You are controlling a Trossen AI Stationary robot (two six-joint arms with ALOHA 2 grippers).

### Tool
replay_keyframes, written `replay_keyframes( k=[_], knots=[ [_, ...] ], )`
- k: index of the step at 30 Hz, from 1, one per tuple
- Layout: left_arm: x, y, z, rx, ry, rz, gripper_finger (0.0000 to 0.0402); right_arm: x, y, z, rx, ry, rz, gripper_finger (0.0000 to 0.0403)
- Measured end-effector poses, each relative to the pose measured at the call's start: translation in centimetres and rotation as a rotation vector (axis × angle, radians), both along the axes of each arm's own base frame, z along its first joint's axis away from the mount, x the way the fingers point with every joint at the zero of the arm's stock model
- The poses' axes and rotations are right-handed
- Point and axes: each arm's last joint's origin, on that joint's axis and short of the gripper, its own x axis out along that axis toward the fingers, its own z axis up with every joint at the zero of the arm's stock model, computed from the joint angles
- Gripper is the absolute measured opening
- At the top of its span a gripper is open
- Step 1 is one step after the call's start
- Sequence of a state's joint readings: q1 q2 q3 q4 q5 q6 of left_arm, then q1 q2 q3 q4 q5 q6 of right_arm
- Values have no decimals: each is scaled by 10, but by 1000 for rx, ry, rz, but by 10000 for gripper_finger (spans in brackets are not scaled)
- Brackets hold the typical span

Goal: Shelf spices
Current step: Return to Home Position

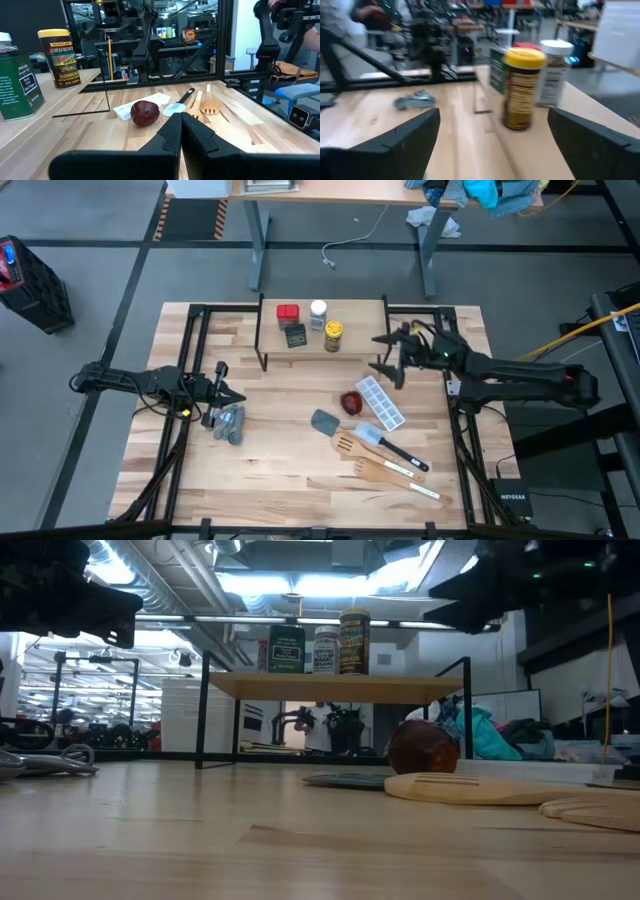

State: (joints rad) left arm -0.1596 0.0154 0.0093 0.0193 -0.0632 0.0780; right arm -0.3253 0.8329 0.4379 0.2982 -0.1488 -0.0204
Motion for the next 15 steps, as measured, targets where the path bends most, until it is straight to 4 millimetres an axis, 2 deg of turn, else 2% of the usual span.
replay_keyframes(
  k=[7, 15],
  knots=[
    [0, 0, 0, 0, 0, 0, 1, -23, 24, -20, -24, -67, 19, 376],
    [0, 0, 0, 0, 0, 0, 1, -44, 31, -37, -34, -112, 10, 376]
  ],
)
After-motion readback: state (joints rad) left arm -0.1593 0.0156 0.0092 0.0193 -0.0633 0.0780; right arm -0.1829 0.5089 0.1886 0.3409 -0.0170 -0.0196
